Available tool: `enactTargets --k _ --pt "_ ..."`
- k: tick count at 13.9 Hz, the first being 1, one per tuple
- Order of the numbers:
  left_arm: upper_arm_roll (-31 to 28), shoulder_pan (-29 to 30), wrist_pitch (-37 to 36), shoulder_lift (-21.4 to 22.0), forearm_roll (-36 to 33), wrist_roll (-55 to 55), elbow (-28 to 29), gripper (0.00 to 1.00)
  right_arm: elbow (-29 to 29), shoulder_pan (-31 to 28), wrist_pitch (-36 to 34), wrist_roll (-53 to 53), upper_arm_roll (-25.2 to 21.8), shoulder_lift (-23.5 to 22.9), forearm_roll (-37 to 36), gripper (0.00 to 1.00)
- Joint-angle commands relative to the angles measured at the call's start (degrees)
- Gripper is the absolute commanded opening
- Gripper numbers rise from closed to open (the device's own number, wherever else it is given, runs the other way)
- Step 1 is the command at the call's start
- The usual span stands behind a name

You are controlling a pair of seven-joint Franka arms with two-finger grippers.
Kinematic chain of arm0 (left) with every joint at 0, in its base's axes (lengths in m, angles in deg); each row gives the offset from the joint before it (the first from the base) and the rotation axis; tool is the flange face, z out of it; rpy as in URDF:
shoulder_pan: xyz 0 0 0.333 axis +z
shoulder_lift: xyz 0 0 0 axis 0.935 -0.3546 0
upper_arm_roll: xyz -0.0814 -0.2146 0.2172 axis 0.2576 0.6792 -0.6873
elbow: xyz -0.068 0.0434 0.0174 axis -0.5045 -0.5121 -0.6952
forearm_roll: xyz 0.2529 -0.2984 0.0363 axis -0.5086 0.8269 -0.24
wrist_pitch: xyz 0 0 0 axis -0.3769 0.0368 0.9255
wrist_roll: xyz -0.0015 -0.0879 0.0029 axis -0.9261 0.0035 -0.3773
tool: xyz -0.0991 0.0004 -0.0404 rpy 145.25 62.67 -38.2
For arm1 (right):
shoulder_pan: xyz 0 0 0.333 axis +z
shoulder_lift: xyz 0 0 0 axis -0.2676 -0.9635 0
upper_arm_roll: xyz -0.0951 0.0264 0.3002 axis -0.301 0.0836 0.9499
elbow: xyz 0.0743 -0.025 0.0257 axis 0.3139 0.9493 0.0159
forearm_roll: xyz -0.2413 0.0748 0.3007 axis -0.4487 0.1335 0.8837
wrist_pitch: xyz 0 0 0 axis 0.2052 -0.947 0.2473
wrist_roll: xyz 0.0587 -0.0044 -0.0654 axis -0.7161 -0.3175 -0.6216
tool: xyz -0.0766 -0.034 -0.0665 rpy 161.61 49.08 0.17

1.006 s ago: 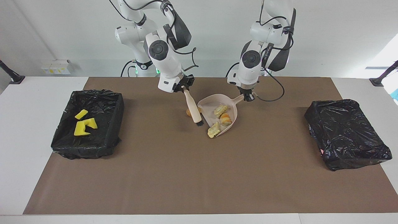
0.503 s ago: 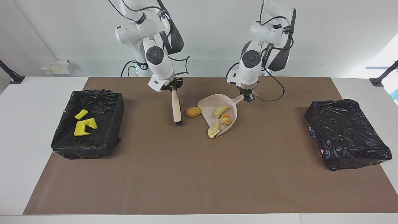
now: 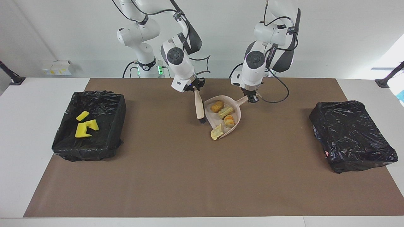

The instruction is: Sweep and dump trash in bin

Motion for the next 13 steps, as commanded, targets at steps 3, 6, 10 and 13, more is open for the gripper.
enactTargets --k 3,6,10,13 --pt "-0.51 -0.57 1.94 2.0 -0.64 -0.22 2.24 0.0 -4.8 -0.21 -1.98 -1.13 -0.12 -2.11 2.33 0.0" --pt "-0.51 -0.57 1.94 2.0 -0.64 -0.22 2.24 0.0 -7.43 -1.96 -7.33 -0.87 -0.83 -1.31 -0.2 0.0" --pt "-0.51 -0.48 1.94 2.0 -0.64 -0.22 2.24 0.0 -13.3 -5.21 -8.74 -1.22 -0.56 -5.85 -13.04 0.0" --pt "-0.51 -0.22 2.47 1.91 -0.64 -0.22 2.24 0.0 -22.7 -5.22 -9.81 -1.4 -0.39 -14.11 -19.63 0.0"
